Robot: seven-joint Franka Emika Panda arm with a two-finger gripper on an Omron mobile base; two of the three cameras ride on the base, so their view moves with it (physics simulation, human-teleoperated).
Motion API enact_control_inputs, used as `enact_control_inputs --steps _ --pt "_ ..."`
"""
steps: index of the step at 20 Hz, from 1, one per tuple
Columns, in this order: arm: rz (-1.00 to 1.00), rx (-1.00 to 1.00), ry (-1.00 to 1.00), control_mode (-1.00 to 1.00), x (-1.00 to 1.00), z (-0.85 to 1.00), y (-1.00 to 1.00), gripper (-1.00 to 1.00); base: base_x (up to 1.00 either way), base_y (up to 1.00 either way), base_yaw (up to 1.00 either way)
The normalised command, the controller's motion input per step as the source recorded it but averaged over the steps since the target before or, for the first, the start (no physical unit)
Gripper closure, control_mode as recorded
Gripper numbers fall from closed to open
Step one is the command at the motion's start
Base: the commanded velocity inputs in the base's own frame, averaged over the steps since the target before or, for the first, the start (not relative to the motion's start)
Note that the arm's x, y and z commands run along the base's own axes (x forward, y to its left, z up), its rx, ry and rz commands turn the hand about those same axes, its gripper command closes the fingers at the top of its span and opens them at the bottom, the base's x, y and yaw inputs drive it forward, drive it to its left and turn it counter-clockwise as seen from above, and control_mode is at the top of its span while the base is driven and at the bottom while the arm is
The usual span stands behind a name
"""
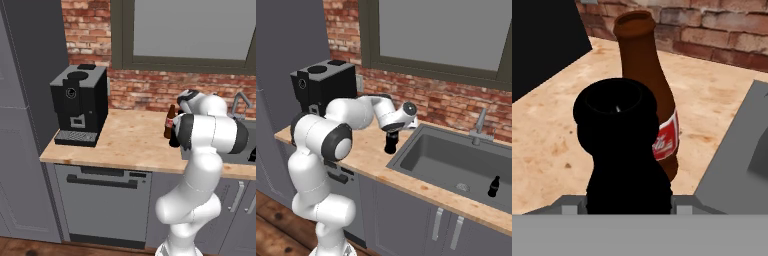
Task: Place the large bottle from the dining counter next to the other large bottle outside the sink, and place the small bottle from the dining counter next to the other small bottle inside the sink.
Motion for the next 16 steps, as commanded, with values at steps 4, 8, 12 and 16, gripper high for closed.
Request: enact_control_inputs --steps 4,8,12,16 --pt "0.00 0.00 -0.05 -1.00 -0.28 -0.11 0.16 1.00 0.00 0.00 0.00" --pt "0.00 -0.03 -0.08 -1.00 -0.34 -0.14 0.20 1.00 0.00 0.00 0.00" --pt "0.00 -0.07 -0.09 -1.00 -0.27 -0.17 0.18 1.00 0.00 0.00 0.00" --pt "0.00 -0.08 -0.10 -1.00 -0.09 -0.16 0.10 1.00 0.00 0.00 0.00"
